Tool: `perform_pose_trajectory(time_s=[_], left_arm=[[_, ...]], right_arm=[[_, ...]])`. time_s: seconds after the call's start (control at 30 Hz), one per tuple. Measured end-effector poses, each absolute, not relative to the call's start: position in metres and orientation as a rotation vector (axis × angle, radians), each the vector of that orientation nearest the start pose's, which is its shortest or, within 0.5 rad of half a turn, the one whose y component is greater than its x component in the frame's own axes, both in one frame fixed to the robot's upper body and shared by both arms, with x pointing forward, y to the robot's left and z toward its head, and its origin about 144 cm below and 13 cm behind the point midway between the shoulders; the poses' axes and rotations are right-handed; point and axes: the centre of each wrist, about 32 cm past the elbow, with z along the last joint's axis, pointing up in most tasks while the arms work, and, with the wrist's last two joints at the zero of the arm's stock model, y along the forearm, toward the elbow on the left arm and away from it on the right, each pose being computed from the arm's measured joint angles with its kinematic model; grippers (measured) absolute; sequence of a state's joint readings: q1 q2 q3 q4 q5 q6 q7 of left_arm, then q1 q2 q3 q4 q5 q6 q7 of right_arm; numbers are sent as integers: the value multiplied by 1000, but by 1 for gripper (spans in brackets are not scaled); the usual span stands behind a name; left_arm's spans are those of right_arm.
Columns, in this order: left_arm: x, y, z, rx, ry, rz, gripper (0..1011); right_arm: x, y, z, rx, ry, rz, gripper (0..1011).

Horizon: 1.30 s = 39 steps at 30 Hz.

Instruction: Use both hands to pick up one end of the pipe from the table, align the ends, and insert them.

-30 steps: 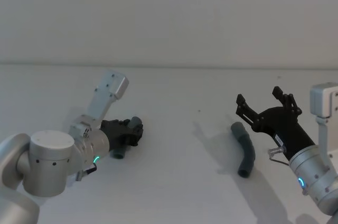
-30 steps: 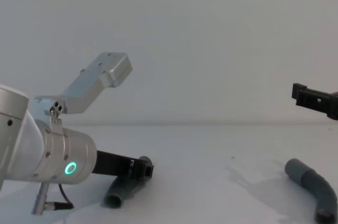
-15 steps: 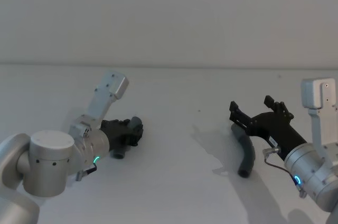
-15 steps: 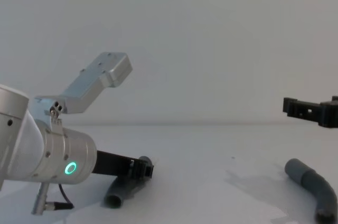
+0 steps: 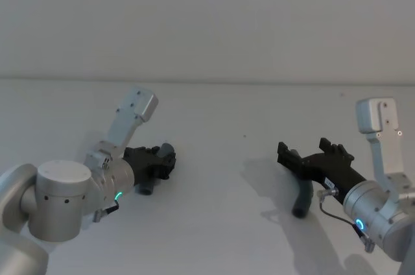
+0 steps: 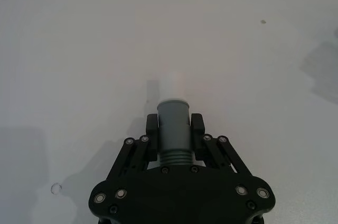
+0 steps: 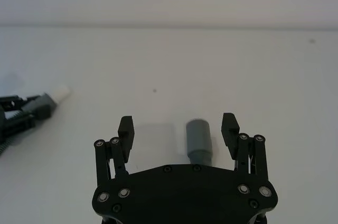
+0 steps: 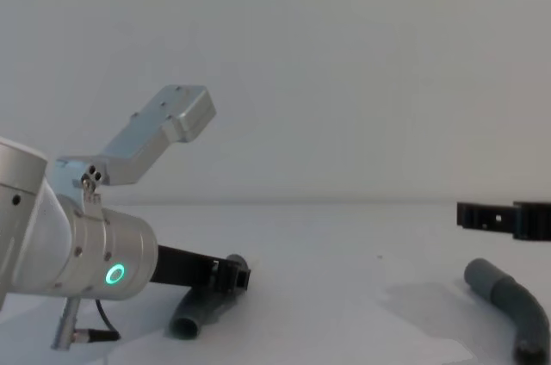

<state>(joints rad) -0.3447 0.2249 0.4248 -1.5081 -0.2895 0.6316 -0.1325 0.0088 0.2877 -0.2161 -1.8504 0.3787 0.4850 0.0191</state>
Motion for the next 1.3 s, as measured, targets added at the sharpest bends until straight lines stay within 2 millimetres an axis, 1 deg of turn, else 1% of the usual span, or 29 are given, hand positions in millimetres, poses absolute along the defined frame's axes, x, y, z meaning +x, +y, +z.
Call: perform_pose_trajectory(time_s=[0.27, 0.53, 1.3], left_arm=[[526, 167, 1215, 420, 256, 1036, 345], [526, 167, 1215, 420, 256, 1036, 345], [526, 167, 1215, 420, 256, 1036, 345]], right_arm=[[443, -215, 1215, -244, 259, -1265, 1003], [443, -210, 1209, -291, 259, -1293, 1003], [445, -205, 1198, -341, 314, -1332, 1003]])
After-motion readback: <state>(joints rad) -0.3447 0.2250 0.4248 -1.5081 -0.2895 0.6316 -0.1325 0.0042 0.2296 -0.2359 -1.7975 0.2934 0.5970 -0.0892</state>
